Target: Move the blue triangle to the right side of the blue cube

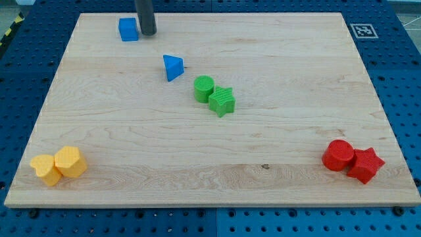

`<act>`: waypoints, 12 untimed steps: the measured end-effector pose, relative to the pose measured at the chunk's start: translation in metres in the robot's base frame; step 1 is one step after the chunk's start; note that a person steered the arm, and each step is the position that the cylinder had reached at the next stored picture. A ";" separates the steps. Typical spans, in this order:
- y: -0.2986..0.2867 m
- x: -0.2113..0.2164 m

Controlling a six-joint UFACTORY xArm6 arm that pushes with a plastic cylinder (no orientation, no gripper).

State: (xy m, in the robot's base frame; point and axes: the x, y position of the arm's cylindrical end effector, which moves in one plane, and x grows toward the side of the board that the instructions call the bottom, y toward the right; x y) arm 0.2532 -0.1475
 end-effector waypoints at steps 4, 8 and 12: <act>0.040 0.004; 0.140 0.112; 0.057 0.097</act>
State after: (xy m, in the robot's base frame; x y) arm 0.3500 -0.0904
